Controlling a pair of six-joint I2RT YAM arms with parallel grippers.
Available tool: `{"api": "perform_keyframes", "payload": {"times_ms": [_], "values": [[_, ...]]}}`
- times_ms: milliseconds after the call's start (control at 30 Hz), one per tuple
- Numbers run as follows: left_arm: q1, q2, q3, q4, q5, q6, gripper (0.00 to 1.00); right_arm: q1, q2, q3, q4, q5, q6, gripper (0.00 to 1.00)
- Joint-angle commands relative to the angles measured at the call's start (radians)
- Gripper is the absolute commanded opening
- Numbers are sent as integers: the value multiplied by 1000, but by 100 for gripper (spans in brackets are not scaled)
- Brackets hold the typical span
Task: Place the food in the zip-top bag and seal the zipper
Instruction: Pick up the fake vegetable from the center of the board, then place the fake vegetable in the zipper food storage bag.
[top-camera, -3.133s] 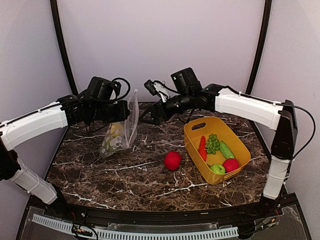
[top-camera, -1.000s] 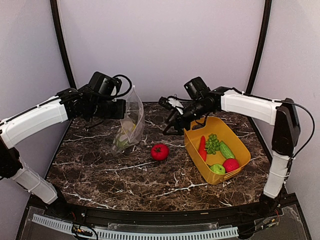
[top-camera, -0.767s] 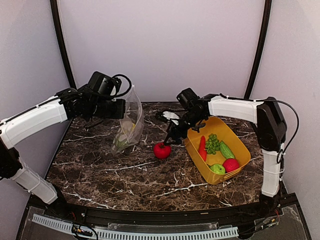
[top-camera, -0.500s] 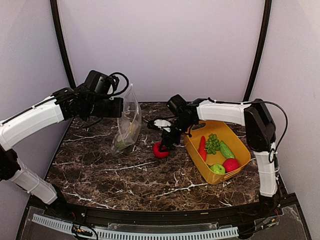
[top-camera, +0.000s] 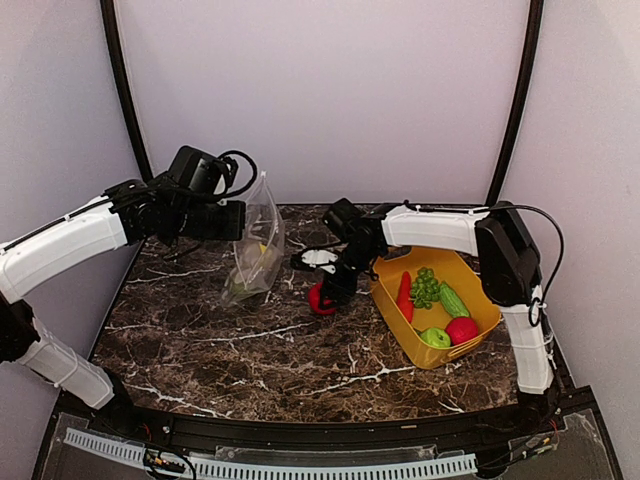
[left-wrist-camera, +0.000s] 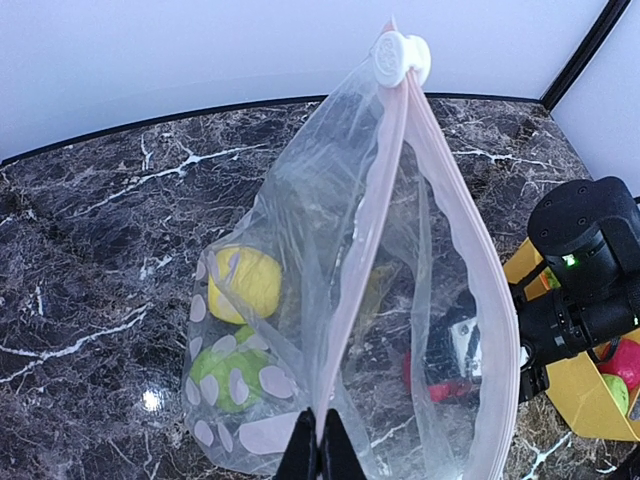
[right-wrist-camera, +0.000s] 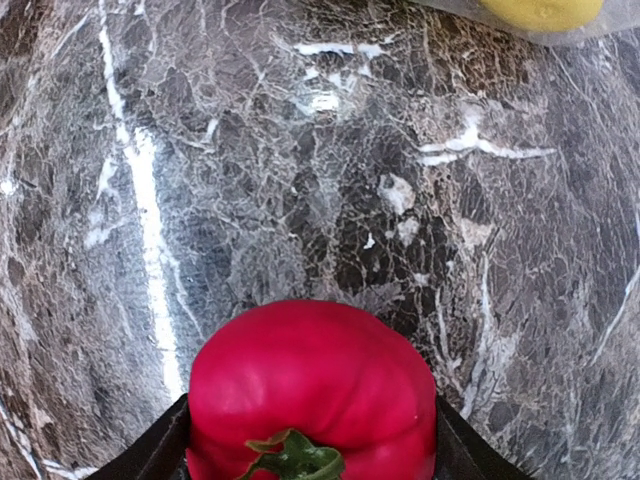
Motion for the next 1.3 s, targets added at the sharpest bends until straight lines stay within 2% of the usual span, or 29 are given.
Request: {"api": "perform_keyframes", "payload": {"times_ms": [0, 267, 467, 600, 767, 867, 1100, 1267], "values": [[7, -13, -18, 7, 17, -7, 1, 3, -32, 1, -19, 41, 11, 58], [6, -1, -12, 25, 45, -19, 1, 3, -285, -34, -62, -148, 39, 54], [5, 10, -19, 54, 73, -41, 1, 7, -410, 12, 29, -324, 146, 52], [5, 17, -15, 66, 94, -52, 1, 10, -363, 109, 102, -398, 265, 52], [5, 16, -10, 67, 94, -55, 1, 29, -230, 301, 98, -498, 376, 52], [5, 15, -9, 62, 93, -57, 1, 39, -175, 355, 125, -523, 420, 52], [5, -16, -15, 53, 82, -66, 1, 41, -79, 369, 178, -523, 509, 52], [5, -37, -29, 55, 72, -71, 1, 43, -66, 337, 183, -359, 562, 53]]}}
